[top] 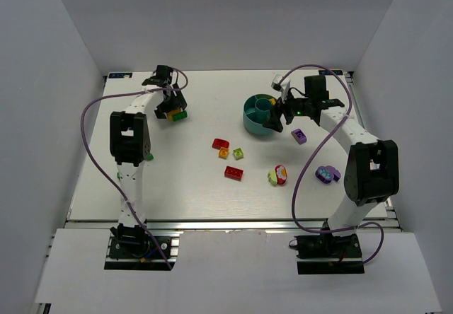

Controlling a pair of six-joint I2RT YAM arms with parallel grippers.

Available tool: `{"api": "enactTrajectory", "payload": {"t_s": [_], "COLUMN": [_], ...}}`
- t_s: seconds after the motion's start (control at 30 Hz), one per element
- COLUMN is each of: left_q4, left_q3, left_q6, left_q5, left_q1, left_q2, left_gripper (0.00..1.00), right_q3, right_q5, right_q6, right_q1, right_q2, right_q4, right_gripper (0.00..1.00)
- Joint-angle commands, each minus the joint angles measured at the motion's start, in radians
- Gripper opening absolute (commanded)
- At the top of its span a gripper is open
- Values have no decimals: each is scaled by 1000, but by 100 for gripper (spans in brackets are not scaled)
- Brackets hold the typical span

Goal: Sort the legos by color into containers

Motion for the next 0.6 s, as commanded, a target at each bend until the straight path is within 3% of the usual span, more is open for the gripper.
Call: {"api": "enactTrajectory", "payload": {"t_s": [0.0, 0.07, 0.2, 0.23, 0.37, 0.43, 0.47, 0.57], "left_q4": [-8, -4, 10, 15, 70, 93, 120, 227], "left_q3": [41, 41, 36, 32, -35, -68, -88, -212], "left_q6": [9, 6, 5, 3, -6, -18, -41, -130], "left_q5": [-34, -43, -48, -45, -17, 11, 49, 124], "left_q1": [-11, -13, -17, -17, -17, -19, -19, -22], "left_q2": [4, 11, 2, -5, -74, -146, -175, -317], "left_gripper": [87, 84, 66, 53, 27, 19, 14, 10], "right_q3": [-3, -7, -16, -18, -22, -15, -10, 11], "right_q5": [-19, -19, -24, -25, -41, -41, -39, -42], "right_q6": [8, 8, 8, 7, -4, 11, 31, 207], "right_q1": [4, 4, 6, 7, 32, 66, 79, 139], "right_q2": [-46, -49, -60, -62, -71, -71, -68, -51], "right_q4": [16, 16, 13, 9, -16, -26, -28, -1], "right_gripper": [89, 89, 89, 89, 87, 83, 76, 67]}}
